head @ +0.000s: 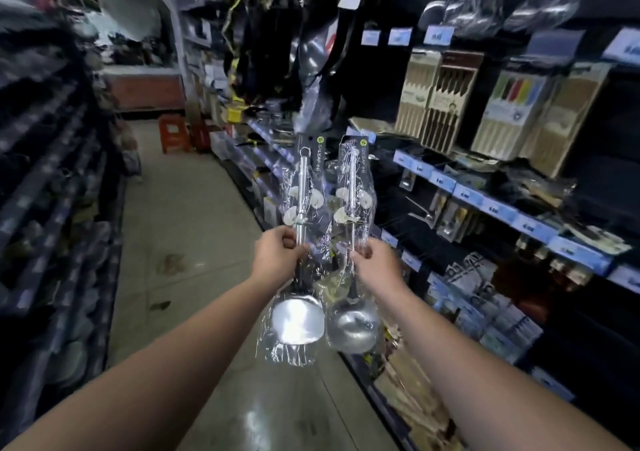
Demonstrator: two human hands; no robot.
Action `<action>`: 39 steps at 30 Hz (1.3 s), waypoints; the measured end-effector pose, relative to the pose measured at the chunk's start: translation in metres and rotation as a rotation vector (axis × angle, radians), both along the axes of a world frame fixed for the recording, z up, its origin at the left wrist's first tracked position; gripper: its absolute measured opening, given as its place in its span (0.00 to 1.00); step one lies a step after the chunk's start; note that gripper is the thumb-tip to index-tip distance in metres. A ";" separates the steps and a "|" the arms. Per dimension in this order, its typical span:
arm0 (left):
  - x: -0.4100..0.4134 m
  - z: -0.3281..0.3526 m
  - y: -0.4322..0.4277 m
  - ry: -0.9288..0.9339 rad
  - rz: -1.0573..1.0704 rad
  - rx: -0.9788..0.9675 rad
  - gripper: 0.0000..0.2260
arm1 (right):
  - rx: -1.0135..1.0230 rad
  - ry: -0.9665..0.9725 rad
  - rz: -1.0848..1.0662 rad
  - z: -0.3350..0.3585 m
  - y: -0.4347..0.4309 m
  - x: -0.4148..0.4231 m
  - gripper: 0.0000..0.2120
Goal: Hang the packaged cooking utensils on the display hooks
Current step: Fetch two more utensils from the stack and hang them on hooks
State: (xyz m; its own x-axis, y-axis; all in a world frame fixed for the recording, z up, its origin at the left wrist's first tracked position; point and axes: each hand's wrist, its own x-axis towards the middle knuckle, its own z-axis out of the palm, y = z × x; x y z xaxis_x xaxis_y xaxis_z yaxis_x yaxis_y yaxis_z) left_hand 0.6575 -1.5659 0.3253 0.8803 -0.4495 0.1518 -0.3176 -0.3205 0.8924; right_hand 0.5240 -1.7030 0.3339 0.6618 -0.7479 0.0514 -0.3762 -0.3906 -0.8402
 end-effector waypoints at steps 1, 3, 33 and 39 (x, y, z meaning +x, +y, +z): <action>0.020 0.002 -0.014 0.001 -0.017 0.002 0.09 | -0.010 -0.005 -0.010 0.004 -0.012 0.017 0.15; 0.058 0.009 -0.044 -0.014 -0.042 0.001 0.09 | -0.005 -0.032 -0.031 0.013 -0.037 0.051 0.16; 0.366 0.088 -0.400 -0.104 -0.634 -0.147 0.07 | -0.162 -0.123 -0.575 0.085 -0.299 0.312 0.14; 0.424 0.113 -0.409 -0.101 -0.823 -0.203 0.07 | -0.180 -0.141 -0.769 0.099 -0.275 0.365 0.09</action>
